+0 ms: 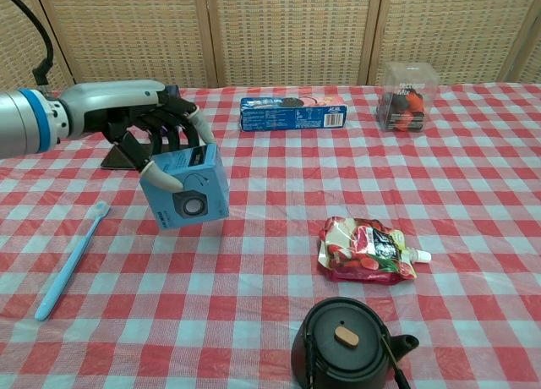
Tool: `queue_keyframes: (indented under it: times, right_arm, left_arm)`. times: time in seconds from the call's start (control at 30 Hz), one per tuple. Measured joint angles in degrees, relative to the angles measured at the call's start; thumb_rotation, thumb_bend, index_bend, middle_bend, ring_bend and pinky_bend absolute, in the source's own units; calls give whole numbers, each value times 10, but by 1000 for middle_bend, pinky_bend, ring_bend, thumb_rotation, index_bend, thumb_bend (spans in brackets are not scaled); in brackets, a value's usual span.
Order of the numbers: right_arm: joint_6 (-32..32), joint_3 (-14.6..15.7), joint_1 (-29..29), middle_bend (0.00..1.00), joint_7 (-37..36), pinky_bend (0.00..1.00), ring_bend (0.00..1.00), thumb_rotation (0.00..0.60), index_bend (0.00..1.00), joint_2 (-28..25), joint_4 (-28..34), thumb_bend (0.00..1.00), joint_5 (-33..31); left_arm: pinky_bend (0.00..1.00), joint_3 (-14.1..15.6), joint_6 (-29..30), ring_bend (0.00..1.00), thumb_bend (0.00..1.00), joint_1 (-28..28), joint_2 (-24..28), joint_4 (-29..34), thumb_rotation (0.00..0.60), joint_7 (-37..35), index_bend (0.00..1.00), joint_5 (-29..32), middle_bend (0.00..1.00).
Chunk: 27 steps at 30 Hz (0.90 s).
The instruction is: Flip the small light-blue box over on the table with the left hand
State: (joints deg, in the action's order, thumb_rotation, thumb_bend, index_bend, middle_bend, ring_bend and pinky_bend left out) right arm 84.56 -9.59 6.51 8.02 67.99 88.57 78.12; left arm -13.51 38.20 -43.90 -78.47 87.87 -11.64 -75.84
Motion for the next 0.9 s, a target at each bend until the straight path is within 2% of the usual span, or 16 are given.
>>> queue_keyframes:
  times: [0.17,0.37,0.43,0.47,0.5,0.53,0.6,0.63,0.7,0.9]
  right_arm:
    - [-4,0,3,0,3,0,0,600,18,2,-2,0,-2]
    - [-10,-2,5,0,-1,0,0,600,19,3,-7,0,-10]
    - [-11,-2,5,0,-1,0,0,600,19,4,-9,0,-11]
    - [-12,-2,5,0,-1,0,0,600,19,4,-9,0,-11]
    - [-12,-2,6,0,-1,0,0,600,19,4,-9,0,-12]
    - [-13,-2,6,0,-1,0,0,600,19,4,-10,0,-13]
    - [-13,-2,6,0,-1,0,0,600,18,4,-11,0,-14]
    - [-13,-2,6,0,0,0,0,600,18,4,-11,0,-14]
    - [-14,-1,7,0,0,0,0,600,18,5,-11,0,-15]
    - [-14,-1,7,0,1,0,0,600,19,5,-11,0,-14]
  left_arm:
    - [517,0,-104,444,0,-35,50,16,600,-65,466,-8,440]
    - [507,9,-216,444,0,-85,60,-1,600,-120,459,-2,436]
    - [469,14,-239,430,0,-99,56,-16,600,-133,433,0,410]
    - [437,16,-244,407,0,-103,54,-22,600,-135,414,0,381]
    - [358,18,-248,333,0,-106,51,-28,600,-137,366,1,296]
    - [247,20,-251,212,0,-109,45,-36,600,-138,290,1,175]
    - [70,22,-252,44,0,-111,36,-49,600,-139,124,2,24]
    - [15,24,-249,2,0,-111,28,-57,600,-138,49,2,0]
    - [0,24,-238,0,0,-109,21,-65,600,-137,0,1,0]
    - [0,22,-180,0,0,-97,5,-81,600,-137,0,-3,0]
